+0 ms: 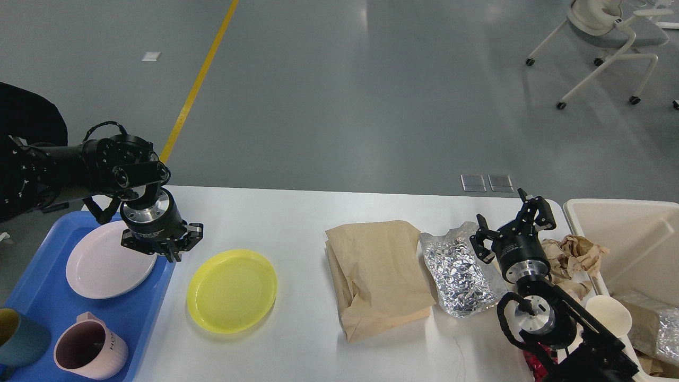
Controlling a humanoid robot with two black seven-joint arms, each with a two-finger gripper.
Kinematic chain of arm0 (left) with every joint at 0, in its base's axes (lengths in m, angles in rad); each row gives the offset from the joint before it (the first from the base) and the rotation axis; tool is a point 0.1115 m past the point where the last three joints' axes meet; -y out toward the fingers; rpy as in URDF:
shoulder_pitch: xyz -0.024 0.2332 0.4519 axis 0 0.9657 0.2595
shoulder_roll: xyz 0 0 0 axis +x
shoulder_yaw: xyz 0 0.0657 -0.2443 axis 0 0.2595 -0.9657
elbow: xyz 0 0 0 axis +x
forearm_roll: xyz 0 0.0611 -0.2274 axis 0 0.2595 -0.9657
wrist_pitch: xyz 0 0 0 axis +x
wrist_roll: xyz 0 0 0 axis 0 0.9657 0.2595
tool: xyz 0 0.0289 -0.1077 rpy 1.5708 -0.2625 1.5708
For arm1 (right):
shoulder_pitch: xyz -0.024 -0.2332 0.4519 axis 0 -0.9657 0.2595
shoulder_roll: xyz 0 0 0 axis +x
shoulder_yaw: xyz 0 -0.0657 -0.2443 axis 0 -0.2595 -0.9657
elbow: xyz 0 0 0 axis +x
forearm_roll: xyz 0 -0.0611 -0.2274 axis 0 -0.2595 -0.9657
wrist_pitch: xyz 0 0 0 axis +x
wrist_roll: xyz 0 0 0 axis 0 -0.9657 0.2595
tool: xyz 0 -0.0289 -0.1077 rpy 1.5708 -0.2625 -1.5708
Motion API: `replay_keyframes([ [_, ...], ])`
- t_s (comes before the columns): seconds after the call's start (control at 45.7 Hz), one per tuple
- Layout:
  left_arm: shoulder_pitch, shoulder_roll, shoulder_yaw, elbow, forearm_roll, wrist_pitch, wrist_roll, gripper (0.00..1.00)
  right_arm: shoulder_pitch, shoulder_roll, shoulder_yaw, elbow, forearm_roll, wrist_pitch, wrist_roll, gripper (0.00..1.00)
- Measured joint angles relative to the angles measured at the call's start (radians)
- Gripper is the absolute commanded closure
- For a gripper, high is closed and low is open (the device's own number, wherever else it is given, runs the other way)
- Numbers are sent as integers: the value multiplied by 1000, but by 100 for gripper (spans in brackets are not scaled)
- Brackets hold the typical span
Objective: Tidy desktop
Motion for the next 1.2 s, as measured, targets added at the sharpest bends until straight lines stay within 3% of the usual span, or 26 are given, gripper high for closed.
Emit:
replay_keyframes([
  [0.109, -61, -14, 66, -15, 0, -3, -3, 11, 0, 0, 0, 0, 0, 0, 0, 0],
  [0.263, -163, -19, 153, -73, 1, -3, -43, 9, 0, 0, 0, 0, 0, 0, 0, 0],
  [0.503, -386, -18, 269, -245, 2, -3, -208, 8, 0, 0, 0, 0, 0, 0, 0, 0],
  [0.722, -554, -22, 340, -374, 2, -3, -325, 8, 0, 0, 0, 0, 0, 0, 0, 0],
  [0.941, -492, -83, 336, -390, -3, 45, -354, 8, 0, 0, 0, 0, 0, 0, -1, 0],
  [1.204, -260, -106, 265, -356, -31, 367, -354, 7, 0, 0, 0, 1, 0, 0, -1, 0],
])
